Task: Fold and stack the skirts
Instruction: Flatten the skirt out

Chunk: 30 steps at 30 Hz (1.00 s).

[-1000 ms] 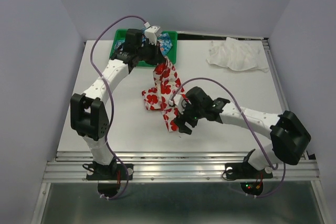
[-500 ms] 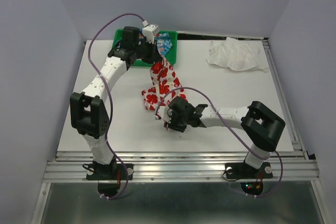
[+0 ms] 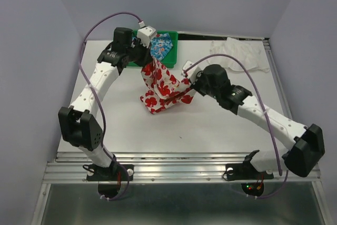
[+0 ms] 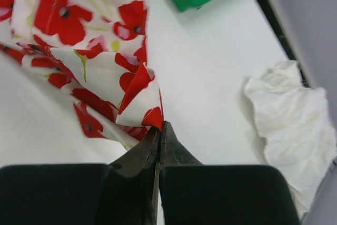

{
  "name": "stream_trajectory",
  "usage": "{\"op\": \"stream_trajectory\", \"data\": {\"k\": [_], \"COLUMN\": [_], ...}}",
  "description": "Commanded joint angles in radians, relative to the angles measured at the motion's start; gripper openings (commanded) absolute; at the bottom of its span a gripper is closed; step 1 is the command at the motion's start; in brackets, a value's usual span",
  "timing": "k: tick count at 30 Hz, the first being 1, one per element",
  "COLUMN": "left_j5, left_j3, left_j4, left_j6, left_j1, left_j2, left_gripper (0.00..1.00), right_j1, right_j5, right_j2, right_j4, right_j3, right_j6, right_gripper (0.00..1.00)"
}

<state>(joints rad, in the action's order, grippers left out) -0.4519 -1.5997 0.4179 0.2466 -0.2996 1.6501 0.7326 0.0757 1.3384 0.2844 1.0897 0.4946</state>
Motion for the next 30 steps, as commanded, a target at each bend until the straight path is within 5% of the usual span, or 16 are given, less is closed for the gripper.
{"op": "stream_trajectory", "data": {"k": [1,10,17,26,30], "left_j5": [0.079,0.177,0.095,-0.037,-0.038], "left_j3": [0.055,0.337,0.426,0.443,0.486], "left_j4": [-0.007,-0.074,0.074,0.266,0.25], "left_j6": [0.111,0.273,0.456,0.528,0.525], "left_j1": [0.004,0.004,0.002,0.002,0.002], "left_j2": [-0.163,-0.625,-0.952,-1.072,-1.053], "left_gripper": [0.0,0.0,0.0,0.0,0.0], "right_j1": [-0.067,-0.213,-0.213,-0.213,-0.213], "right_j5": [-0.007,-0.04,-0.065,-0.129,-0.102], "right_j2": [-0.087,-0.272,-0.433,-0.502,-0.498], "right_j4": [0.059,0.16,0.343,0.487,0.471], "right_j3": [0.084,0.204,0.269,0.32,0.222], "right_j6": [0.018,-0.008,-0.056,-0.151,-0.171], "right_gripper": [0.01,0.01,0.01,0.01,0.01]}}
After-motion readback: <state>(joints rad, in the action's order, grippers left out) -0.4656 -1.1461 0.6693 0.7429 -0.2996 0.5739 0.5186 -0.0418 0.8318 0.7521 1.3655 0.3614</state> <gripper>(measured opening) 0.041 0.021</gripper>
